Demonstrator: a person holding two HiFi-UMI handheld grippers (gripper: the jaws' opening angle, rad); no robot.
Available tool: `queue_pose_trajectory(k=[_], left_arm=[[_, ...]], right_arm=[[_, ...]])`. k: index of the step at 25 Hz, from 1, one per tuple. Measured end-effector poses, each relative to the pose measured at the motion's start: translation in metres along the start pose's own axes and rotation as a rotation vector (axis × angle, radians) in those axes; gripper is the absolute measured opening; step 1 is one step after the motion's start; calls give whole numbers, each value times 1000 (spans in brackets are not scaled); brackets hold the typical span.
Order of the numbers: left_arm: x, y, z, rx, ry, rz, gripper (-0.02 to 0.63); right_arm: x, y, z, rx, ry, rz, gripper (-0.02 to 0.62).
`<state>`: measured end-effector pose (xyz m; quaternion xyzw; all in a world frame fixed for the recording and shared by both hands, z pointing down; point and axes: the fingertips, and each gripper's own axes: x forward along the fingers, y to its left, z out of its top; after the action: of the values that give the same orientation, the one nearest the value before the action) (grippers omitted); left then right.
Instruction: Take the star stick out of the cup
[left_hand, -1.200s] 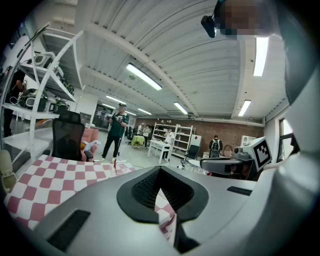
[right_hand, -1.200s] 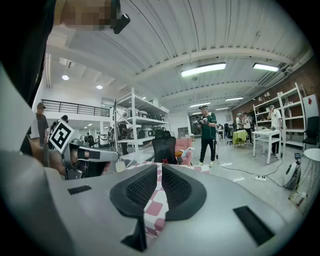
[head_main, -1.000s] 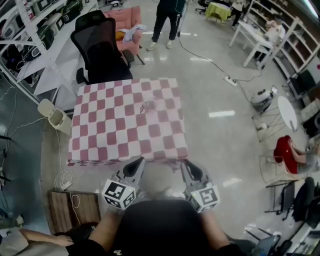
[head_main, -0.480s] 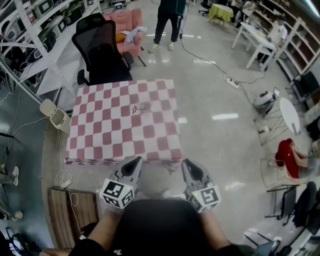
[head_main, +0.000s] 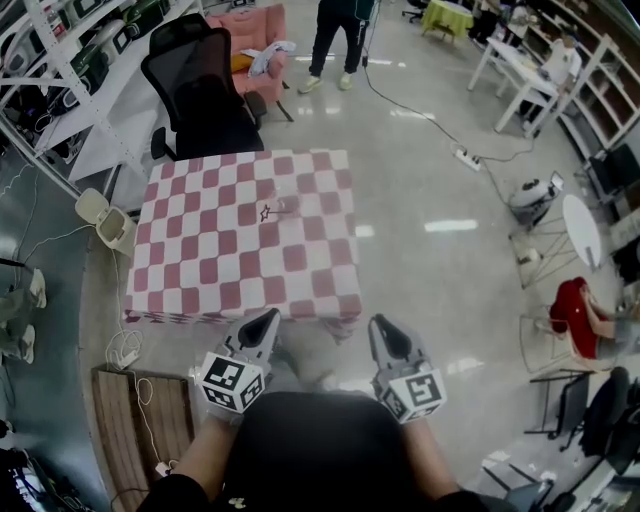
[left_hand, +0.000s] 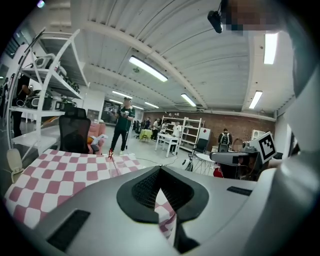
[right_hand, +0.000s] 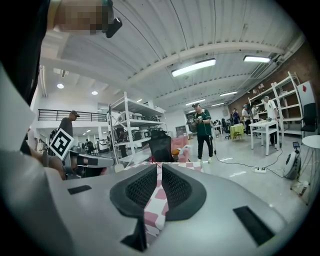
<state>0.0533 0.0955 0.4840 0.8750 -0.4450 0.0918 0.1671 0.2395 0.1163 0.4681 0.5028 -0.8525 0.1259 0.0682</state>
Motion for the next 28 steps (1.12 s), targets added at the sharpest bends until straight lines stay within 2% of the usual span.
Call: queue_pose_trajectory(k=[7,18,28], left_arm=[[18,50,7,-30,5,-14,40],[53,164,28,-63,13,-75,41],[71,231,37,-42,36,-135,43]], right_arm=[[55,10,8,-2,16,1,43],[170,38,36,-44,40,-23,43],[237,65,42,-52,54,-46,43]])
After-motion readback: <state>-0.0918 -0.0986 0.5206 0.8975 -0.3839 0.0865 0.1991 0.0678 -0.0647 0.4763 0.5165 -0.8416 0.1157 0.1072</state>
